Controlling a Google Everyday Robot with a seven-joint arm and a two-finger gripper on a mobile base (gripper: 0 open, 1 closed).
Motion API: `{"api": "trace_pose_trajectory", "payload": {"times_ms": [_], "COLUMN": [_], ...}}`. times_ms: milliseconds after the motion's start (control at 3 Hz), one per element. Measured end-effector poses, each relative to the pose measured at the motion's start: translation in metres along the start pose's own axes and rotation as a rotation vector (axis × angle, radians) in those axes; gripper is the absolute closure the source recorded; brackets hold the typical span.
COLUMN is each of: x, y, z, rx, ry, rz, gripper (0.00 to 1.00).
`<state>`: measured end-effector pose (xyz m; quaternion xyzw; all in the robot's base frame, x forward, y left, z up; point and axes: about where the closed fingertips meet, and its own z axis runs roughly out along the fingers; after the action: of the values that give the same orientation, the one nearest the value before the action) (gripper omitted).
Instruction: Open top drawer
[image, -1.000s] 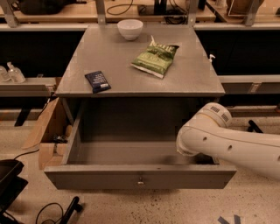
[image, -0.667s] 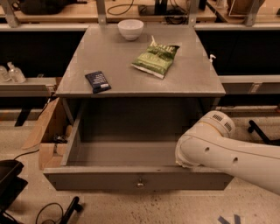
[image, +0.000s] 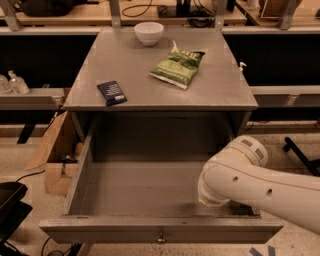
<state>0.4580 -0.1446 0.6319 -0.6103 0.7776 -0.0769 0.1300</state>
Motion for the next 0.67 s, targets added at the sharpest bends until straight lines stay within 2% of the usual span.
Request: {"api": "trace_pose_trajectory", "payload": {"times_ms": [333,667], "x": [-0.0067,-0.0067], "y": [0.0675,0.0675], "z": [-0.0111,-0.0112], "rx": [-0.172,-0.172], "ry": [-0.009,-0.009], "rz": [-0.101,-0.101], "gripper": [1.00,1.00]}}
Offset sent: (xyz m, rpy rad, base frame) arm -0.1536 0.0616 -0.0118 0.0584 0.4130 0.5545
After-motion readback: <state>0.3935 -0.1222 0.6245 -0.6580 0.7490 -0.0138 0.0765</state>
